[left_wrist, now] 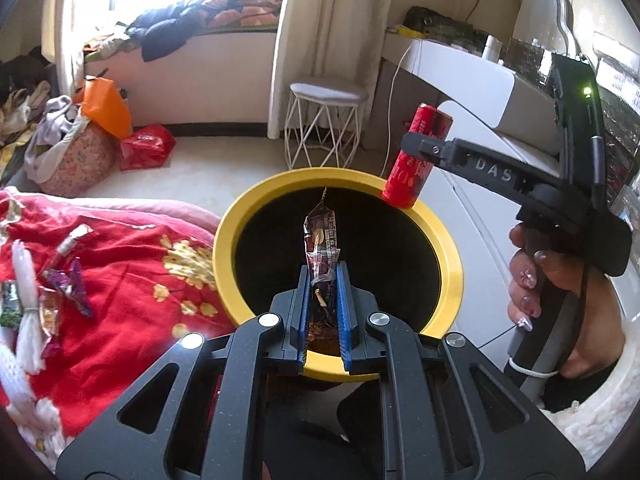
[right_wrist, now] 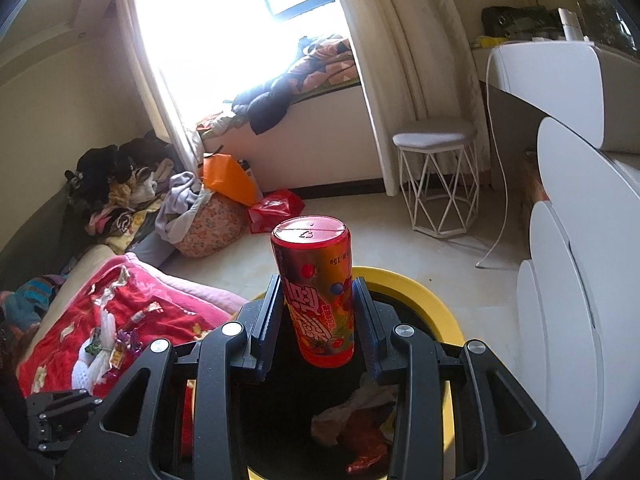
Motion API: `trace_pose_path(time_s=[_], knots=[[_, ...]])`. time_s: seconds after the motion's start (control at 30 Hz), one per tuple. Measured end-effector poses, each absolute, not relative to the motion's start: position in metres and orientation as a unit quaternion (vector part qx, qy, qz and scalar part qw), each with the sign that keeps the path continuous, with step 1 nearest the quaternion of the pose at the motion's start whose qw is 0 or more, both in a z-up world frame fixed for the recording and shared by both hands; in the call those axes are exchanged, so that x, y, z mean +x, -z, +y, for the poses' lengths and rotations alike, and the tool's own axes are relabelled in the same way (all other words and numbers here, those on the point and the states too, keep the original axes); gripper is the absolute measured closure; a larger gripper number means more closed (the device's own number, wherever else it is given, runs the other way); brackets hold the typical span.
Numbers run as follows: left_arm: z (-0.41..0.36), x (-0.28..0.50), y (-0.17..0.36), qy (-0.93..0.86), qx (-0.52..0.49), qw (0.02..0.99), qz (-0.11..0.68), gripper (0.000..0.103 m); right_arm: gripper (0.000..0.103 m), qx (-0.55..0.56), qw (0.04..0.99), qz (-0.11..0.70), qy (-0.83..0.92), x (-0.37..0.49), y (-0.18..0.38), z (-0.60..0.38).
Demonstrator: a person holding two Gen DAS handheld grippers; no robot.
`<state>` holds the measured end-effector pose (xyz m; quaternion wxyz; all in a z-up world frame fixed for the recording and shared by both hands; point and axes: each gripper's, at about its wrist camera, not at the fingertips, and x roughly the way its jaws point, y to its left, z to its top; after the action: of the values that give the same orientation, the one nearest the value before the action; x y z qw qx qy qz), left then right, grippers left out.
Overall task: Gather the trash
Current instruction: 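Open the left tool over the bin while the right tool releases the red can, then move both open tools back over the foam nets on the bedspread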
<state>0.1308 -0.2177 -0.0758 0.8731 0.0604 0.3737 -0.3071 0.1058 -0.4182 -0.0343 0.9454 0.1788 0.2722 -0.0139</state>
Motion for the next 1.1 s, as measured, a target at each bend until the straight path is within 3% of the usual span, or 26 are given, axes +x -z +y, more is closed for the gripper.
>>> trace_pose_path(time_s=[0.53,0.57,0.6,0.67,0.73,0.8,0.9,1.1], knots=[[-0.224,0.164,0.106,0.298,0.034,0.863,0.406,0.092,0.068,0.203,0.927,0.315,0.007,0.132,0.062,-0.433],[-0.224,0.166,0.107,0.295,0.033,0.863,0.409,0.084,0.065,0.210,0.924,0.321,0.006,0.134,0.065,-0.434],[-0.224,0.168,0.108,0.292,0.032,0.861,0.415,0.066,0.063,0.214,0.922,0.322,0.007,0.134,0.065,-0.434],[-0.220,0.168,0.105,0.283,0.028,0.864,0.415,0.048,0.048,0.216,0.921,0.323,0.010,0.134,0.065,-0.433],[-0.211,0.164,0.098,0.280,0.022,0.870,0.404,0.044,0.045,0.214,0.923,0.321,0.009,0.133,0.063,-0.429],[-0.203,0.158,0.092,0.267,0.022,0.879,0.394,0.023,0.042,0.212,0.924,0.319,0.007,0.130,0.061,-0.425],[-0.190,0.150,0.084,0.249,0.020,0.891,0.379,0.011,0.035,0.200,0.927,0.317,0.015,0.127,0.059,-0.418],[-0.165,0.138,0.073,0.219,0.019,0.905,0.363,0.011,0.027,0.167,0.941,0.293,0.032,0.118,0.045,-0.400]])
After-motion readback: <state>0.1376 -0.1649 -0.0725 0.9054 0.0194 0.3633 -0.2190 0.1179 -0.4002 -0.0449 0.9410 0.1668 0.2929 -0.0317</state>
